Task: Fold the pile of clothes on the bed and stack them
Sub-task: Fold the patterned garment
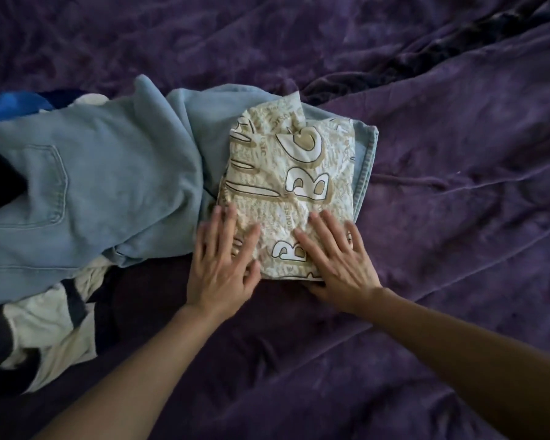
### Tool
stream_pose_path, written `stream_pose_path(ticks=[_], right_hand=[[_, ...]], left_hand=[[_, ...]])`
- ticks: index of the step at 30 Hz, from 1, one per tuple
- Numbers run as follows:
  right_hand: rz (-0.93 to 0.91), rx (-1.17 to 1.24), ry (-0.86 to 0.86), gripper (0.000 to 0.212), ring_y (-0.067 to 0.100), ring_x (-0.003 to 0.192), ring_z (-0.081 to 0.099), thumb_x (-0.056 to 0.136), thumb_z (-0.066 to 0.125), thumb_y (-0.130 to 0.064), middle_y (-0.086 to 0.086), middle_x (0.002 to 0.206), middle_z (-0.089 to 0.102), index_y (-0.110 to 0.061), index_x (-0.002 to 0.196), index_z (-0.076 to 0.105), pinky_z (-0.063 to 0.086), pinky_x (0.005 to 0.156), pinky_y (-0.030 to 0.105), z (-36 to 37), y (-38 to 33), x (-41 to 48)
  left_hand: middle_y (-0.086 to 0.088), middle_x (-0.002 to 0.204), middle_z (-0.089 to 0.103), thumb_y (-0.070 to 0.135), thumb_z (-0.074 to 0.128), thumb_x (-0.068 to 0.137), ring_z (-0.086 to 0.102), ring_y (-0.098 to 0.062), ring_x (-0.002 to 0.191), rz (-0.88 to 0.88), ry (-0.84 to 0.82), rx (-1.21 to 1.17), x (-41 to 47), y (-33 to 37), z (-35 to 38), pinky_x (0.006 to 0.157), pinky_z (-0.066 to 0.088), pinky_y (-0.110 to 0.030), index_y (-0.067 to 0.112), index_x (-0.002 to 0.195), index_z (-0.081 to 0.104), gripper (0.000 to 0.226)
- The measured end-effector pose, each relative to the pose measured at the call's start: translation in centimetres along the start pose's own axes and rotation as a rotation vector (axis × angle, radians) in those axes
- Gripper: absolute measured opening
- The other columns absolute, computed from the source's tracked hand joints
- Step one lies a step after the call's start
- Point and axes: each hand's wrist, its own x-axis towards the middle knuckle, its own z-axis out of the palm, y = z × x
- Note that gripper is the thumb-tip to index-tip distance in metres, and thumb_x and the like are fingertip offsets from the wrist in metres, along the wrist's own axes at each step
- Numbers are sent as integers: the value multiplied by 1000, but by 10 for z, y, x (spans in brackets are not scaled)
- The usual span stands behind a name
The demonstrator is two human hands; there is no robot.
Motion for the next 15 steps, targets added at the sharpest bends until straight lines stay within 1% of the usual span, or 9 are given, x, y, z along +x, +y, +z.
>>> stream_pose_path(ticks=[1, 3, 5, 7, 9, 10, 12, 13, 15], right_hand=[[14, 23, 19, 101, 32, 147, 12, 69, 68, -48, 11, 160, 13, -26, 153, 17, 30, 109, 55, -6, 1, 0], [29, 98, 69, 89, 30, 146, 20, 70, 68, -22, 8, 157, 24, -24, 150, 30, 43, 100, 49, -15, 5, -1], [48, 207, 94, 79, 25, 144, 26, 72, 64, -9, 2, 154, 33, -23, 145, 40, 50, 92, 44, -22, 4, -3], [88, 338, 116, 65, 19, 142, 32, 80, 64, -12, -5, 149, 42, -25, 141, 47, 51, 91, 42, -33, 2, -9], [121, 453, 159, 52, 16, 137, 40, 85, 61, -27, -8, 142, 50, -26, 136, 53, 49, 95, 40, -53, 3, -17], [132, 487, 165, 49, 15, 134, 43, 85, 58, -31, -9, 139, 53, -25, 133, 55, 48, 96, 39, -67, 5, -22], [147, 495, 154, 47, 18, 128, 49, 83, 60, -23, -8, 135, 56, -24, 130, 58, 48, 96, 42, -98, 9, -32], [160, 482, 150, 47, 20, 126, 51, 83, 60, -22, -7, 134, 57, -23, 130, 58, 48, 95, 42, -115, 11, -40], [189, 459, 143, 51, 22, 122, 54, 82, 49, -39, -5, 131, 60, -22, 129, 58, 48, 93, 40, -149, 15, -57]], left_hand=[[-19, 159, 10, 43, 56, 80, 10, -38, 146, 94, 10, -1, -1, 2, -3, 116, 16, -56, 24, 149, 30, 76], [-17, 159, 9, 49, 63, 71, 6, -36, 147, 243, -80, 46, 2, 5, -6, 114, 17, -59, 24, 151, 24, 92], [-14, 160, 11, 53, 71, 66, 5, -33, 148, 238, -193, 122, 11, 8, -7, 113, 16, -60, 23, 152, 17, 106], [-11, 157, 22, 46, 78, 66, 13, -29, 147, 154, -230, 121, 22, 11, -16, 112, 20, -62, 22, 151, 19, 107], [-8, 149, 38, 30, 82, 65, 29, -28, 141, 105, -201, 40, 32, 16, -29, 106, 31, -60, 23, 147, 32, 97], [-6, 144, 45, 23, 82, 64, 35, -27, 138, 95, -185, -16, 35, 20, -39, 102, 37, -57, 22, 143, 40, 90], [-3, 137, 52, 15, 79, 67, 42, -25, 132, 90, -180, -121, 40, 31, -64, 96, 45, -51, 20, 134, 51, 73], [-1, 135, 54, 13, 75, 69, 44, -23, 130, 98, -187, -159, 42, 38, -79, 96, 46, -49, 19, 131, 53, 65], [1, 133, 55, 12, 68, 74, 46, -20, 127, 133, -217, -180, 46, 54, -110, 98, 45, -44, 19, 131, 51, 60]])
